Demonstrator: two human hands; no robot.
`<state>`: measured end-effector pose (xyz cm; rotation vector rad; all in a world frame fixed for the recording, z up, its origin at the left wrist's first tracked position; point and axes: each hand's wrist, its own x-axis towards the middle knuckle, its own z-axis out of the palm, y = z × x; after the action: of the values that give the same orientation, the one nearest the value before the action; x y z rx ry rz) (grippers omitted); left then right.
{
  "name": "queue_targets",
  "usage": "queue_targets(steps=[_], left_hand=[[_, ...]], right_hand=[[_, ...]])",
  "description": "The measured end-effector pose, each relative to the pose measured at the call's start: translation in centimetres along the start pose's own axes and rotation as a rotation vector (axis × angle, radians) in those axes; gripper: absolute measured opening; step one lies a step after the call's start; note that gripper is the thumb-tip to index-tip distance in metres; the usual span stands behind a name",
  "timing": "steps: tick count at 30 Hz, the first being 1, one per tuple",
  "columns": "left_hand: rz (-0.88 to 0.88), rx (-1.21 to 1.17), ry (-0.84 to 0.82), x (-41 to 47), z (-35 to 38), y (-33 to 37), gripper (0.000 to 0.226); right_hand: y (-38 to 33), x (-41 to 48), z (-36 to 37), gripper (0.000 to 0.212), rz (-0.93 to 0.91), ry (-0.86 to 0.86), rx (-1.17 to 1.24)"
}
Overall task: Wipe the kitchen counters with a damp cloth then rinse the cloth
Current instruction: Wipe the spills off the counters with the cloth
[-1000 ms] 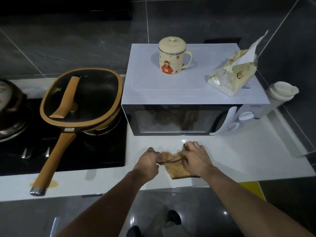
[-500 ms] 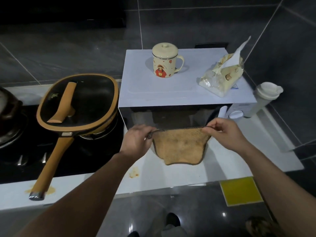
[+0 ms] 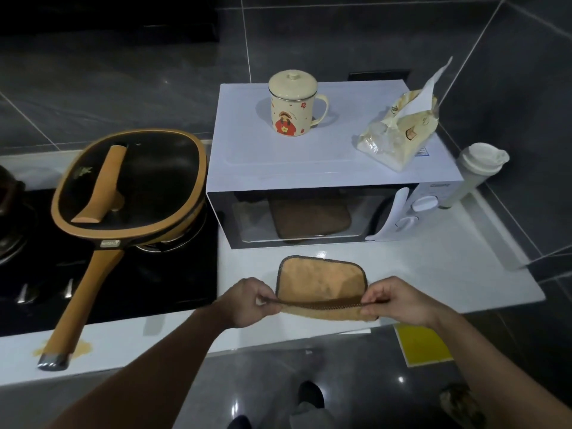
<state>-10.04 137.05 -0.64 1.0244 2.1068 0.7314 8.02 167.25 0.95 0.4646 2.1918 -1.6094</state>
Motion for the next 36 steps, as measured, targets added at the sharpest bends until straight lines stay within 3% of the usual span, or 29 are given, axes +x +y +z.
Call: queue_targets(steps=[3, 8, 10, 13, 15, 17, 19, 24, 27, 29, 31, 33, 36], left_hand=[[-0.142, -0.111, 0.196, 2.2, 0.6, 0.2, 0.013], [-0.365, -0.183, 0.466, 7.2, 1.0, 2.7, 0.004], [-0.436, -0.241, 0.515, 8.2, 1.7, 3.4, 0.026], [-0.306, 0.015, 0.370, 7.8, 3.7, 3.3, 0.042], [-0.176, 0.180, 0.234, 7.1, 5.4, 3.3, 0.041], [-0.127, 0.328, 0.177, 6.5, 6.8, 3.4, 0.042], [-0.149, 0.398, 0.162, 5.7, 8.1, 3.0, 0.047], [-0.168, 0.382, 0.161, 4.0, 9.4, 3.1, 0.052], [-0.148, 0.405, 0.165, 3.6, 9.6, 3.4, 0.050], [-0.125, 0.367, 0.176, 3.2, 9.5, 3.4, 0.047], [-0.118, 0.311, 0.221, 2.6, 9.3, 3.4, 0.042], [-0.159, 0.215, 0.318, 2.0, 8.8, 3.2, 0.032], [-0.269, 0.084, 0.462, 0.9, 7.7, 1.9, 0.023]], right_hand=[[0.4, 1.3, -0.1, 0.005, -0.005, 0.166, 0.060], [1.2, 5.5, -0.6, 0.010, 0.044, 0.572, 0.054], [1.6, 6.7, -0.5, 0.016, 0.091, 0.662, 0.051], [2.0, 6.1, 0.4, 0.037, 0.283, 0.752, -0.257], [2.9, 5.2, 1.6, 0.053, 0.434, 0.668, -0.423], [3.9, 4.6, 2.9, 0.066, 0.535, 0.545, -0.478], [4.2, 4.5, 3.9, 0.059, 0.546, 0.509, -0.444], [3.1, 4.7, 4.7, 0.021, 0.453, 0.598, -0.115], [2.2, 3.9, 5.1, 0.018, 0.335, 0.787, 0.276], [1.0, 3.5, 5.5, 0.017, 0.259, 0.910, 0.390], [-0.7, 4.0, 6.5, 0.023, 0.120, 0.985, 0.346], [-2.6, 5.3, 8.4, 0.033, -0.060, 0.942, 0.159], [-4.4, 7.7, 11.6, 0.036, -0.165, 0.631, -0.236]])
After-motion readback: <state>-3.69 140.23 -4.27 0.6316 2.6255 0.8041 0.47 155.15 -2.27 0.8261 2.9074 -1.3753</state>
